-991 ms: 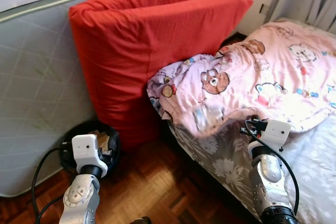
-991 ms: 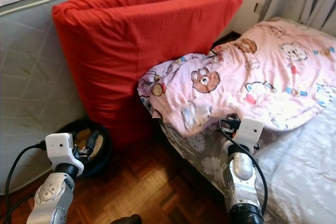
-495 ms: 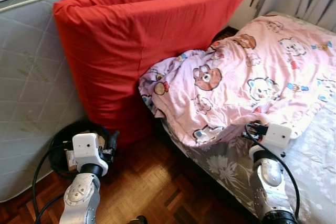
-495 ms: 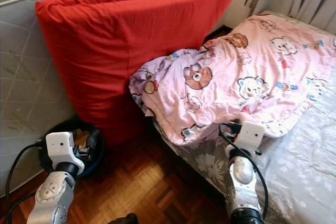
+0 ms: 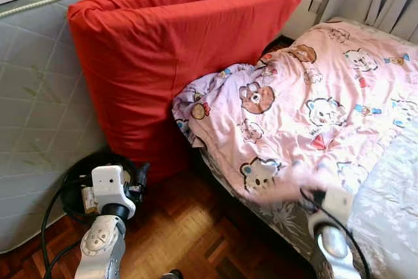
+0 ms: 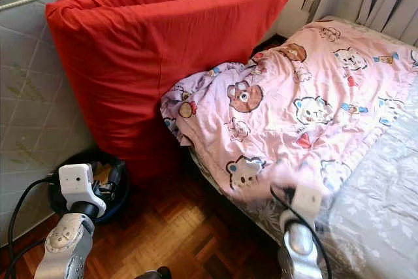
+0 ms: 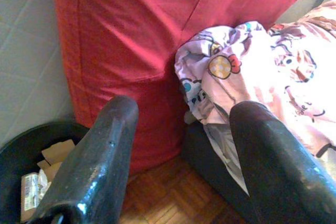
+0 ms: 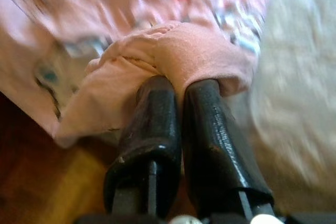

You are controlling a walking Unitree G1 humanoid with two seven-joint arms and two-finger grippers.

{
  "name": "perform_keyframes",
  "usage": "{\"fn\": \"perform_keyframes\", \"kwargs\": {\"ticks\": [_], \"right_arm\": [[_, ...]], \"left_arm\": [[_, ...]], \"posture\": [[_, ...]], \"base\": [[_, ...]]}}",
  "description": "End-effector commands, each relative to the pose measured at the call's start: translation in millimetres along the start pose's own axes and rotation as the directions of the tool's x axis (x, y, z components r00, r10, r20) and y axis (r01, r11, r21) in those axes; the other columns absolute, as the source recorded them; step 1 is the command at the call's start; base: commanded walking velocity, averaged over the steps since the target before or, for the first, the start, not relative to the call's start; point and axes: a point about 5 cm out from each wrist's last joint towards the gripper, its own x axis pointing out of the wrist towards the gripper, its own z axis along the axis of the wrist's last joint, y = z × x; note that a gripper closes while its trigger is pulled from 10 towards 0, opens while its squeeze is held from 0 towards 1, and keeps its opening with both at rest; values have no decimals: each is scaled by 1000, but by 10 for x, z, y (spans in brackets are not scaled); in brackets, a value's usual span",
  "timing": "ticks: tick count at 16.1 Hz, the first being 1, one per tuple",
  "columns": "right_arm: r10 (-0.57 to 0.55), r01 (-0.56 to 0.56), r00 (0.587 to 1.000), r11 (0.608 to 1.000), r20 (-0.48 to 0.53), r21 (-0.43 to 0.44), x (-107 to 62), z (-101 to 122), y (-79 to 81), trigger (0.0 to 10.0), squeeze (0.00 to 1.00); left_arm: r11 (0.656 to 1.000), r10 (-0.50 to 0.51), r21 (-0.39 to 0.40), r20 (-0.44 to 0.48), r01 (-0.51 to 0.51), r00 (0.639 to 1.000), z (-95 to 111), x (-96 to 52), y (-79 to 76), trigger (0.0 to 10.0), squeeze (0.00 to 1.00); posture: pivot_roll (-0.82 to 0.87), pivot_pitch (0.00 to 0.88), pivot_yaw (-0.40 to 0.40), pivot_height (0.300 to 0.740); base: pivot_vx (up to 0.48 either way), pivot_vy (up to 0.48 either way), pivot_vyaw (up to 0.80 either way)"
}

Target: Clean up the room

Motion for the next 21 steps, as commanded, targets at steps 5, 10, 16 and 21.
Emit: {"fn": "perform_keyframes", "kwargs": {"ticks": [5,10,16,21], "right_arm": [[-58,39,960,997,-273,-73,-79,-474,-220,10000,0],[-10,-16,925,998,-380,-66,-164,-746,-238,10000,0],[0,-30,909,997,-417,-65,-211,-867,-307,10000,0],[3,-32,907,998,-422,-61,-224,-897,-327,10000,988]], "left_arm": [[1000,1,10,-17,-1,1000,-35,4,3,10000,0],[1000,1,9,-15,-1,1000,-27,16,-5,10000,0],[1000,1,7,-14,-1,1000,-29,16,-11,10000,0],[1000,1,7,-12,0,1000,-24,22,-12,10000,0]], "posture": [[110,131,-31,740],[109,137,-28,740],[110,141,-29,740],[111,142,-27,740]], "base": [[0,0,0],[0,0,0],[0,0,0],[0,0,0]]}}
